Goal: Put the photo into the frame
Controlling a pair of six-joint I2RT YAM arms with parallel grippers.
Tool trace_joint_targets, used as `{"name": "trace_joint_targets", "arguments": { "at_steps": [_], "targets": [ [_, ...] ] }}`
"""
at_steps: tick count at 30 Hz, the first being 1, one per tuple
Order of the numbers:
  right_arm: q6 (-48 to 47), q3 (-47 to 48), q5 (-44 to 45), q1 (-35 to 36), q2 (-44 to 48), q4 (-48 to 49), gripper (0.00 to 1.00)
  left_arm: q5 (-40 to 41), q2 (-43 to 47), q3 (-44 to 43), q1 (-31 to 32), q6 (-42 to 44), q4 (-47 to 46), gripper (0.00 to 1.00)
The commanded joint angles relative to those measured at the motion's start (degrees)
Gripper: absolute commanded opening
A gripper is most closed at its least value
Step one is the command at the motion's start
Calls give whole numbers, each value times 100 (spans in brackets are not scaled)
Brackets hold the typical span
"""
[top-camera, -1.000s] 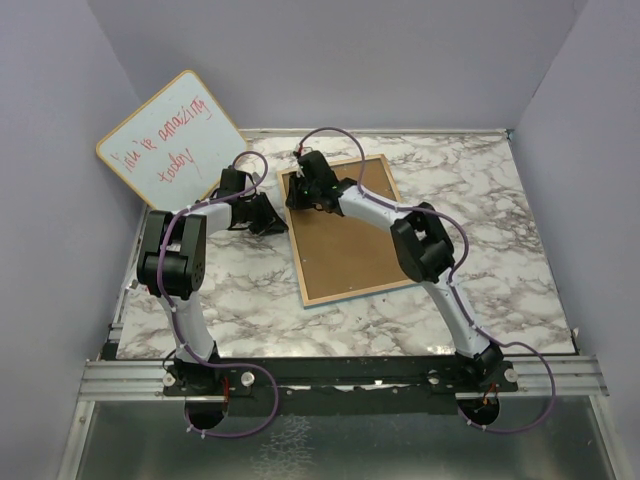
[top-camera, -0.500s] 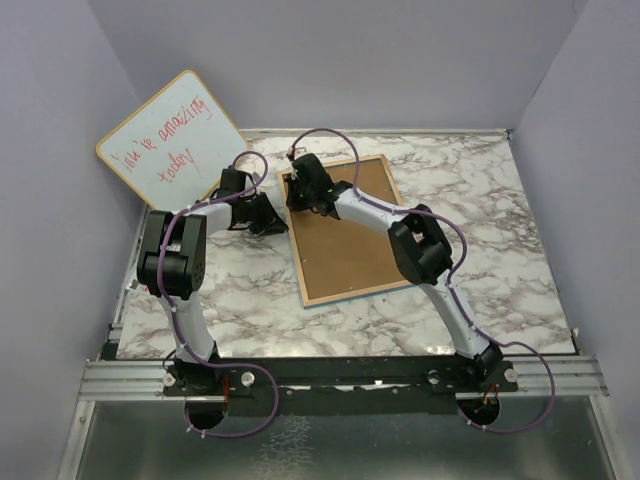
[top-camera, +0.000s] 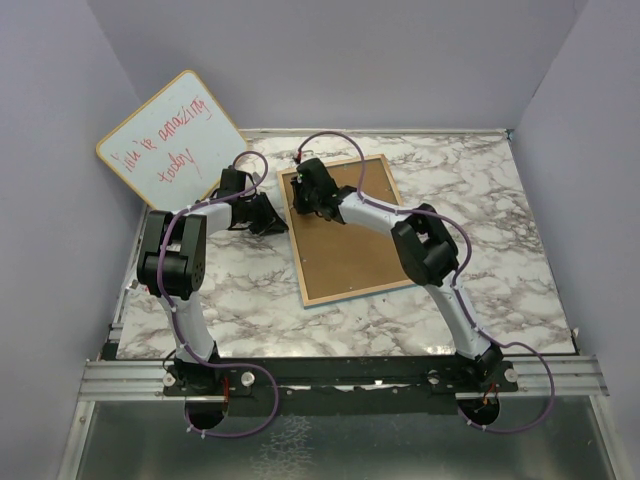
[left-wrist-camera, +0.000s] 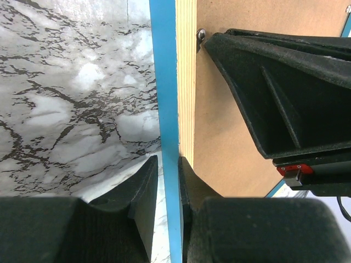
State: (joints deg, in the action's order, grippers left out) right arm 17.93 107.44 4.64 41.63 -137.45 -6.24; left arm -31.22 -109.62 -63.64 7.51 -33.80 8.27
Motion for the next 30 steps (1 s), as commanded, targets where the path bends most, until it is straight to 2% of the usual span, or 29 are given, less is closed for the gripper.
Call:
{"name": "trace_joint_targets", "arguments": {
  "at_steps": [1,12,17,30],
  "targets": [
    [-83,140,-140,3,-47,-217,20,328,-285,85,67,207,385,21],
    [-307,416,-182,63,-403,-513,25,319,-297,75,67,207,380,21],
    [-573,586,94,145,-603,-720,23,310,-296,71,67,207,385,21],
    [-968,-205,78,249,-336,-435,22,305,-301,71,67,215,386,21]
  ]
}}
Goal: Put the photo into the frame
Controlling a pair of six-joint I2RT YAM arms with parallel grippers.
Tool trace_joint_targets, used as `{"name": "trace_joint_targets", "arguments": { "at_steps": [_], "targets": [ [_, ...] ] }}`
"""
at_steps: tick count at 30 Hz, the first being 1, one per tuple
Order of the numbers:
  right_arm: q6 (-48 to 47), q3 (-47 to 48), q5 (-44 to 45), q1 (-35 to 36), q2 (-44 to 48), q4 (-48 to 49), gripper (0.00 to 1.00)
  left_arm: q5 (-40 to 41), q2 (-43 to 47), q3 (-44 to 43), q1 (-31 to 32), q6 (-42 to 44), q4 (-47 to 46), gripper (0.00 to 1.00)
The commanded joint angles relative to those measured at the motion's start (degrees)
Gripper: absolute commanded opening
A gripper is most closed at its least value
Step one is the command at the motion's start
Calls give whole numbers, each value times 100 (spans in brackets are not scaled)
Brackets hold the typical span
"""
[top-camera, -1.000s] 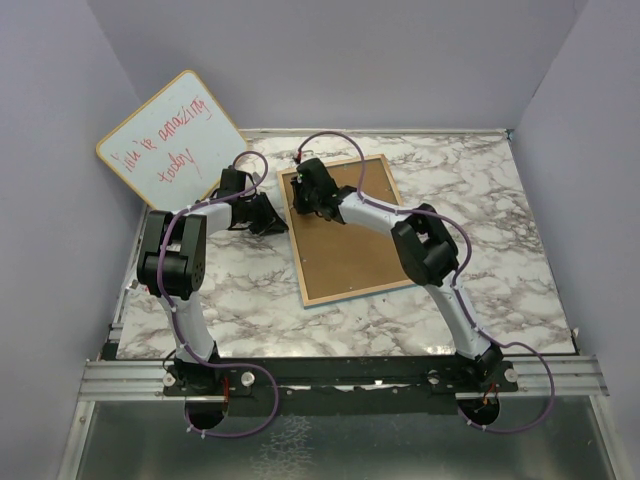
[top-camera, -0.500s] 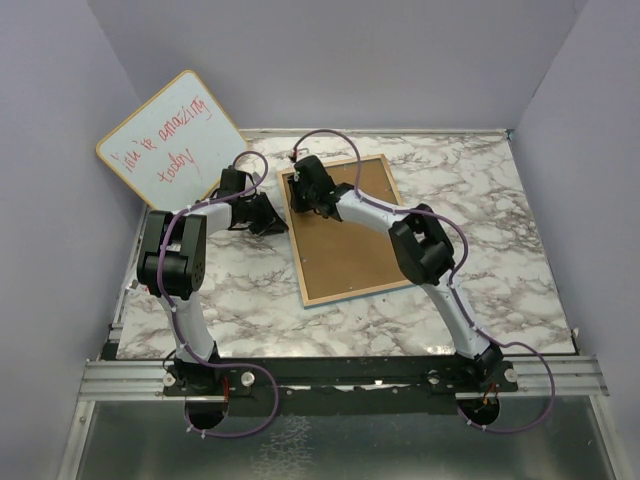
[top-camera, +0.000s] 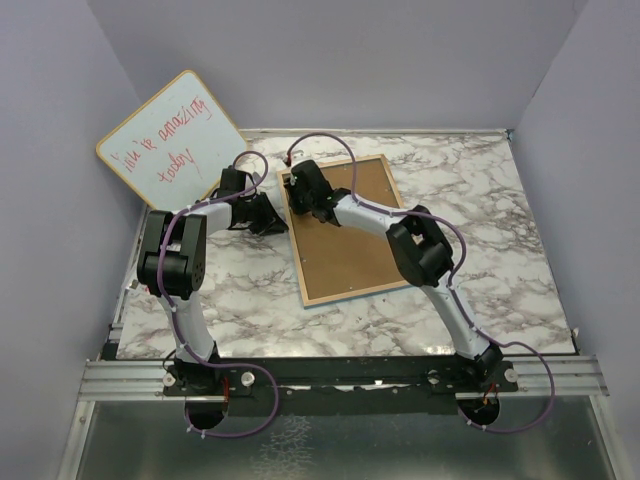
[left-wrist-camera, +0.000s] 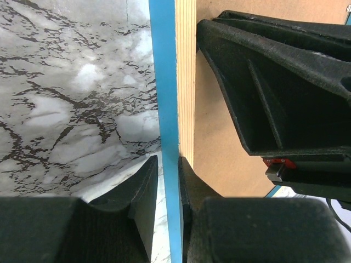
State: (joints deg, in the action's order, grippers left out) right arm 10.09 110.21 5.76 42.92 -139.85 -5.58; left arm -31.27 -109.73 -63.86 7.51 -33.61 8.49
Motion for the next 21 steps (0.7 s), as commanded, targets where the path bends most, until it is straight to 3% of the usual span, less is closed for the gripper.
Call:
{"name": "trace_joint_targets", "arguments": {
  "at_steps": [1,12,21],
  "targets": [
    [-183,-552,-46,120,-49,-463,22,312,-294,97,67,196,364,21],
    [55,-778,-132,123,392,-400,20,323,-312,110,67,214,360,21],
    [589,-575,-475,112,975,-896,23,299,-288,77,67,197,356,22]
  ]
}}
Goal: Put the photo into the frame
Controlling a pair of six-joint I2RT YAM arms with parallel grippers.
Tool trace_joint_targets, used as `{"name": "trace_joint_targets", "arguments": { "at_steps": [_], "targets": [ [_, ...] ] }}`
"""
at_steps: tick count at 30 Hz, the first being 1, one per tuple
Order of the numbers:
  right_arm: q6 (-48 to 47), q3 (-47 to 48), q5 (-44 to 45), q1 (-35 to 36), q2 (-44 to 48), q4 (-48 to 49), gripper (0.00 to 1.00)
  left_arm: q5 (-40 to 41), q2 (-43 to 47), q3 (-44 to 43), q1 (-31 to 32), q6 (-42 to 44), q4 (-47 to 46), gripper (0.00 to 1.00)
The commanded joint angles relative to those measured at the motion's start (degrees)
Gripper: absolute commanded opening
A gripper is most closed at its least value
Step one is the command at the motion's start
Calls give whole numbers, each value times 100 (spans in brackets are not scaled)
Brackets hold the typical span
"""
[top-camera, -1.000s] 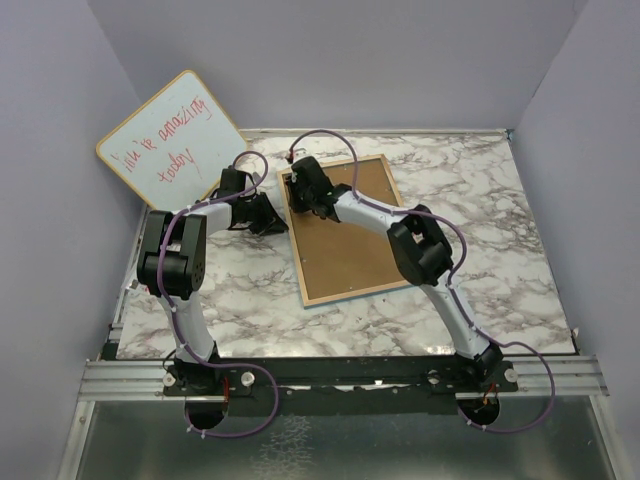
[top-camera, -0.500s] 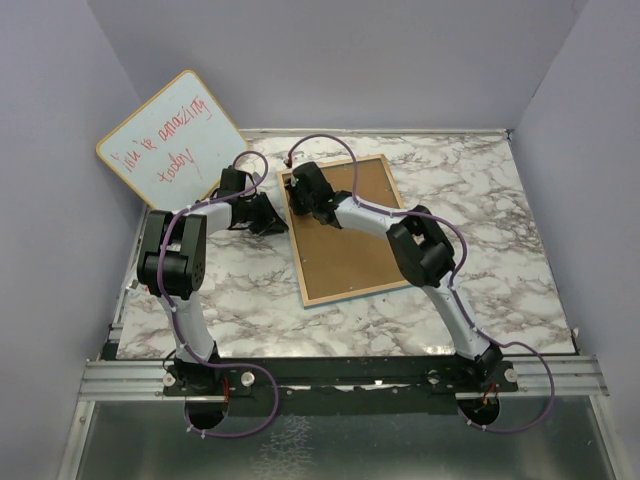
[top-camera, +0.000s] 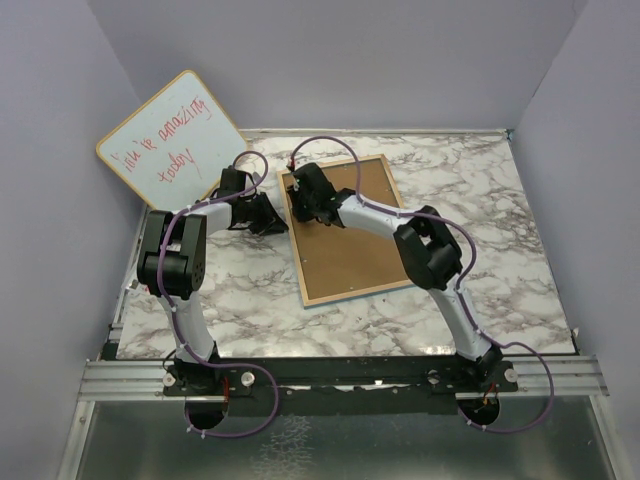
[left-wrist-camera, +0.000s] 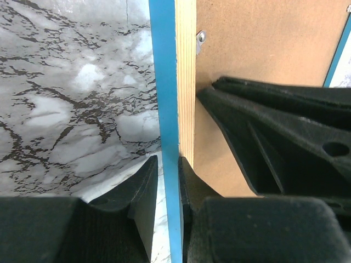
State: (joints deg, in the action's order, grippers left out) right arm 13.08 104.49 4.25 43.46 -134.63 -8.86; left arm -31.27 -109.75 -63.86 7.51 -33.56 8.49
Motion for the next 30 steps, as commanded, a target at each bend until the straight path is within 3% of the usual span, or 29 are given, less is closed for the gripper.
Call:
{"name": "trace_joint_targets", "arguments": {
  "at_steps": [1,8,14,23,30],
  "targets": [
    [313,-71,-376,57,534,-606,23,295,-284,75,71,192,362,22],
    [473,-1012,-1171,51,1114,-753,11,266,-313,51,67,179,372,25],
    [201,-1838,-1994,47,1458,-565,10,252,-363,14,68,166,372,27],
    [-257,-1932,-2755,54,1346,-791,9,271,-405,22,67,174,385,28],
    [-755,-2129,-2655,52,1522,-917,7,279,-398,-13,67,183,407,28]
  ]
}}
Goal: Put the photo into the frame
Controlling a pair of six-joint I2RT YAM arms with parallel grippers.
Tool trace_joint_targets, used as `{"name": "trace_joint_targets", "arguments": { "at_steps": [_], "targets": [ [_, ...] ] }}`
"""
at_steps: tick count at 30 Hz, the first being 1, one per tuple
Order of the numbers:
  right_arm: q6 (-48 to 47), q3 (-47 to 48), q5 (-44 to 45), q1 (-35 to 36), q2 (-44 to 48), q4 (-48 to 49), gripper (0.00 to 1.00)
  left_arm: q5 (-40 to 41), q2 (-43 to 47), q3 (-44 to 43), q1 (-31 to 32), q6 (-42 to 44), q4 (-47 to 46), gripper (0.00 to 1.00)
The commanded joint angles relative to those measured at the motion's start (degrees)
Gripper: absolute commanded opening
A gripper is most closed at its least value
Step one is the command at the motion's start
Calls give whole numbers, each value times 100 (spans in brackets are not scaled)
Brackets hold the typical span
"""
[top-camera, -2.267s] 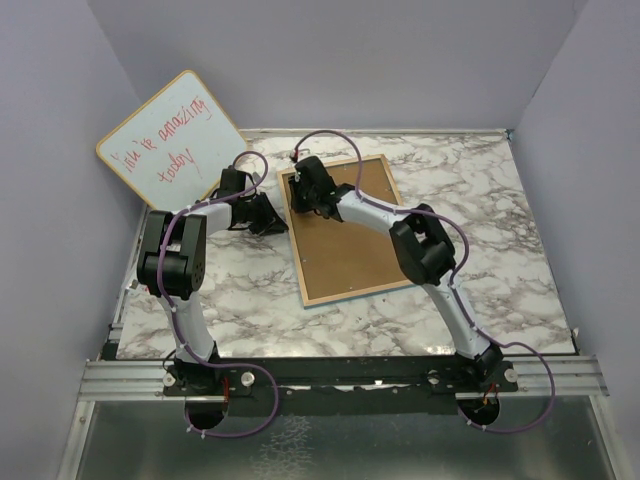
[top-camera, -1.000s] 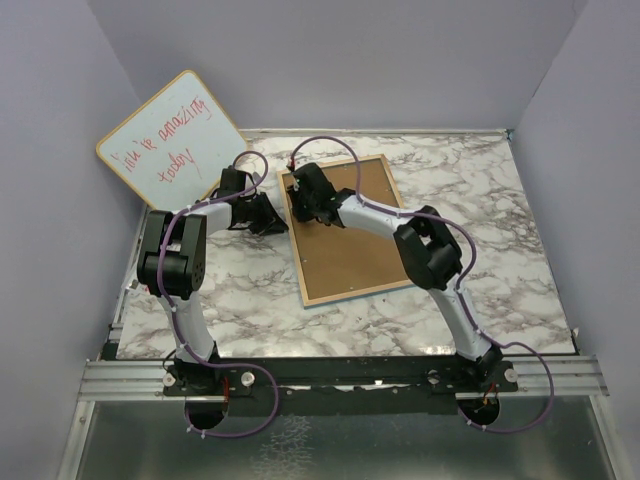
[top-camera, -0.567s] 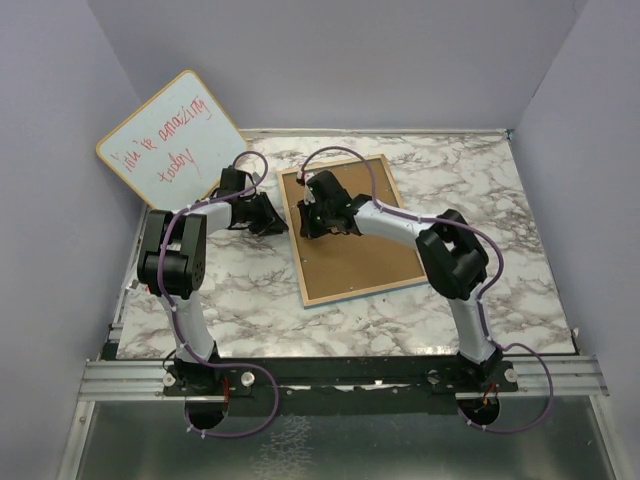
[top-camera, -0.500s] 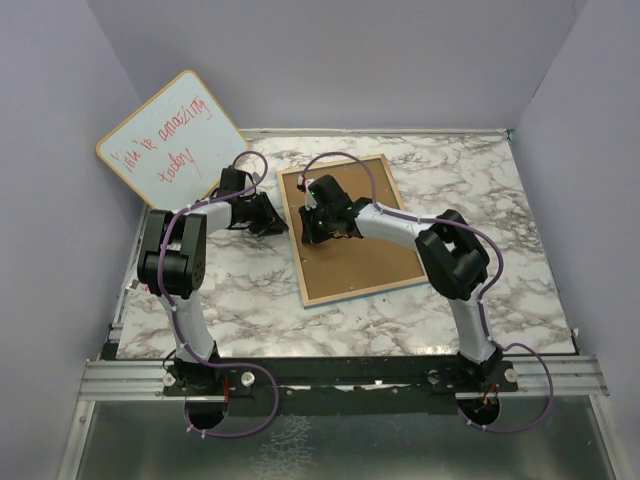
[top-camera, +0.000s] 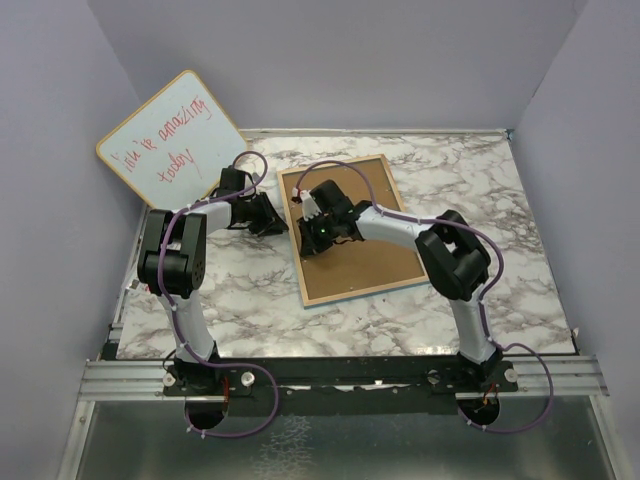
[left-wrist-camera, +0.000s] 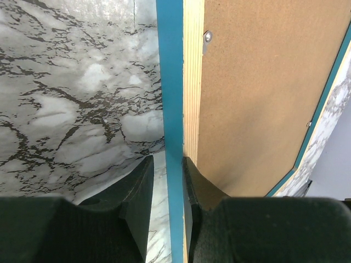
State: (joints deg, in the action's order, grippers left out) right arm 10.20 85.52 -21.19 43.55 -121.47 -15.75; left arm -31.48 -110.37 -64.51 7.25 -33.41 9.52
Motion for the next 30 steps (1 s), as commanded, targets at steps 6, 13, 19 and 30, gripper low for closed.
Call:
{"name": "trace_joint_targets", "arguments": {
  "at_steps": [6,13,19,30],
  "targets": [
    [-759,-264,254,40,163,-265,8,301,-360,35,93,176,313,28],
    [-886,-222,207,59,82,-276,11,305,-391,9,93,189,325,28],
    [-926,-151,357,122,-18,-362,15,306,-406,0,93,194,338,28],
    [18,87,1238,170,304,-479,16,354,-295,-97,93,203,415,27]
  ]
}}
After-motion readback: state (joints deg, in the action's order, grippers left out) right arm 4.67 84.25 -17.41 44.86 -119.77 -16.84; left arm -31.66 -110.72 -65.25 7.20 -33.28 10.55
